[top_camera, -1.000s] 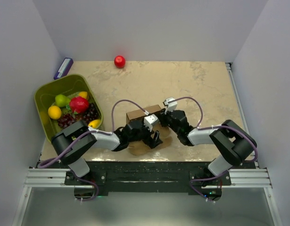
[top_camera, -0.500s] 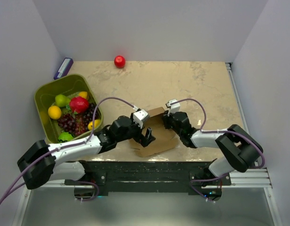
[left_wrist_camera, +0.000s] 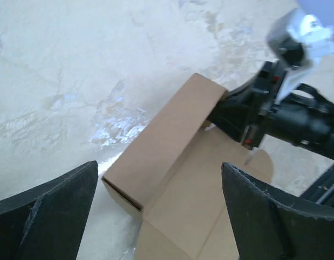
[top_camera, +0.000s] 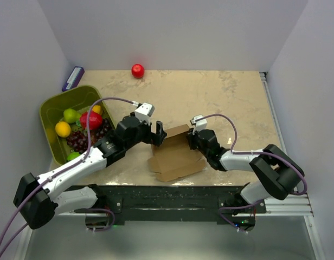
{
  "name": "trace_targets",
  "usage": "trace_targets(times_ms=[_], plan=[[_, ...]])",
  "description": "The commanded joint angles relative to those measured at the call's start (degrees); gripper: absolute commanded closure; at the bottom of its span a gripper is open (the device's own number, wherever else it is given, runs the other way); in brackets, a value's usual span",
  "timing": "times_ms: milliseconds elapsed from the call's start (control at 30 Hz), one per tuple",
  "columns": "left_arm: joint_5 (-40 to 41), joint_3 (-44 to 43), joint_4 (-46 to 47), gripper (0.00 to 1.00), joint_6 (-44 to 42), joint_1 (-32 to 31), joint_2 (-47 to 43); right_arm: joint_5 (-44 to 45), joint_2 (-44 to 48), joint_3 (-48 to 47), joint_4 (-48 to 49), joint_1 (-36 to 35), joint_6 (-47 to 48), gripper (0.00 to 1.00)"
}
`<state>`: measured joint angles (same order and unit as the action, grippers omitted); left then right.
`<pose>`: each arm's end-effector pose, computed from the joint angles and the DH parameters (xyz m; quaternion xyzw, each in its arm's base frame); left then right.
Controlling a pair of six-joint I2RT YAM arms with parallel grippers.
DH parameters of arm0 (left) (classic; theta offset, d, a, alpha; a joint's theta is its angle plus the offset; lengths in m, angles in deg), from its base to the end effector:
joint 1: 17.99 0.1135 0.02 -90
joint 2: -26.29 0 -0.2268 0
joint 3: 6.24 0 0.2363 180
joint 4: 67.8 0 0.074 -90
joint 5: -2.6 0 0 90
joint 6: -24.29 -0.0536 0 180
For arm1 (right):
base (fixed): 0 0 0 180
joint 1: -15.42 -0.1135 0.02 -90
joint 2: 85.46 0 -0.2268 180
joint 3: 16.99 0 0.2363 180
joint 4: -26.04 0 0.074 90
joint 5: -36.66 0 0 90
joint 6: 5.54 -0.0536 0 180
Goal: Fold the paper box
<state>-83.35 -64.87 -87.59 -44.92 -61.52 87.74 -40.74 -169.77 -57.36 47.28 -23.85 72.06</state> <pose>0.1949 -0.1800 0.2521 0.1447 0.8190 -0.2702 0.4850 0.2274 0.1708 0.1265 -0.1331 0.8189 0.1578 0.5355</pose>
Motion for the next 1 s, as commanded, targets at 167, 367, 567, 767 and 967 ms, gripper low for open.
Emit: trace_targets(times_ms=[167,367,567,767,967], plan=[[7.6,0.7,8.5,0.0,1.1,1.7,8.6,1.7,0.6,-1.0,0.6,-1.9,-0.3,1.0],[8.1,3.7,15.4,0.0,1.0,2.0,13.9,2.3,0.0,-0.9,0.6,-2.2,-0.5,1.0],[7.5,9.5,22.5,0.01,2.5,2.0,15.5,3.0,-1.1,-1.3,0.6,-2.5,-1.1,1.0],[6.2,13.7,25.2,0.02,4.7,2.0,16.2,7.1,-3.4,-2.6,-0.2,-3.4,-3.3,1.0],[5.4,15.3,26.7,0.02,5.0,2.0,16.2,13.3,-5.4,-3.2,-0.9,-4.3,-7.7,1.0]])
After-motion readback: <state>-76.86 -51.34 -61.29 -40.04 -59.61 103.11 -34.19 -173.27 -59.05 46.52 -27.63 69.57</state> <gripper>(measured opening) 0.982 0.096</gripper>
